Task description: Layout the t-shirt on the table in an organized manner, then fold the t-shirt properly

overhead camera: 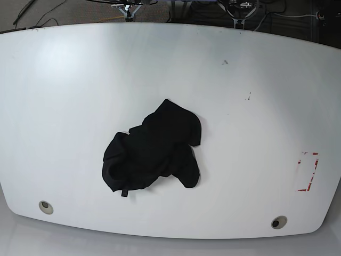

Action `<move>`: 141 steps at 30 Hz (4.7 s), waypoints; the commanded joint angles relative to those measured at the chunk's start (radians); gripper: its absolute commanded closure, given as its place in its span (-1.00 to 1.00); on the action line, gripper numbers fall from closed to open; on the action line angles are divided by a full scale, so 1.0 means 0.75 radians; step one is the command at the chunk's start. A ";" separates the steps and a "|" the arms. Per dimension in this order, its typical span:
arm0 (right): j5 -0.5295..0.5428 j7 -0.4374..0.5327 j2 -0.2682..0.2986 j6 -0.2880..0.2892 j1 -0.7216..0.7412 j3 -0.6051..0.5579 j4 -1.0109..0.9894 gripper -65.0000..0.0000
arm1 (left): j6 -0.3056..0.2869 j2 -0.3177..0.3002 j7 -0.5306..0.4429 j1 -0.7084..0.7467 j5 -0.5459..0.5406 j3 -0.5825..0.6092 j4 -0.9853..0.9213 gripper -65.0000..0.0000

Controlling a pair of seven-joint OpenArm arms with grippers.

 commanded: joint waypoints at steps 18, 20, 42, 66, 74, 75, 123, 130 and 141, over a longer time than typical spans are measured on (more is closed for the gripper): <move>0.002 0.002 0.002 0.011 -0.006 -0.012 -0.011 0.99 | 0.000 0.007 -0.015 -0.011 0.002 0.001 0.000 1.00; 0.003 0.002 0.002 0.011 -0.006 -0.013 -0.010 0.99 | 0.001 0.007 -0.015 -0.011 0.001 0.001 0.000 1.00; -0.005 -0.014 0.003 0.012 -0.010 -0.016 -0.002 0.99 | 0.000 0.005 -0.010 -0.004 0.001 0.006 0.000 1.00; -0.003 -0.001 0.014 0.012 -0.021 -0.017 0.005 0.99 | 0.001 0.000 -0.021 0.020 0.006 0.007 0.025 1.00; -0.002 -0.003 0.018 0.012 -0.038 -0.016 0.030 0.99 | 0.003 0.004 -0.014 0.024 0.003 0.009 0.026 1.00; 0.000 -0.010 0.018 0.011 -0.035 -0.015 0.033 0.99 | 0.003 0.005 -0.009 0.015 0.005 0.009 0.015 1.00; 0.001 -0.015 0.000 0.015 -0.088 -0.019 0.106 0.99 | 0.002 0.003 -0.001 0.052 0.000 0.004 0.032 0.99; 0.002 -0.008 0.003 0.012 -0.097 -0.019 0.134 1.00 | 0.002 0.004 -0.002 0.055 0.002 0.004 0.034 0.99; 0.002 0.031 0.001 0.014 -0.093 -0.021 0.092 1.00 | 0.002 0.004 0.001 0.059 0.002 0.006 0.028 0.99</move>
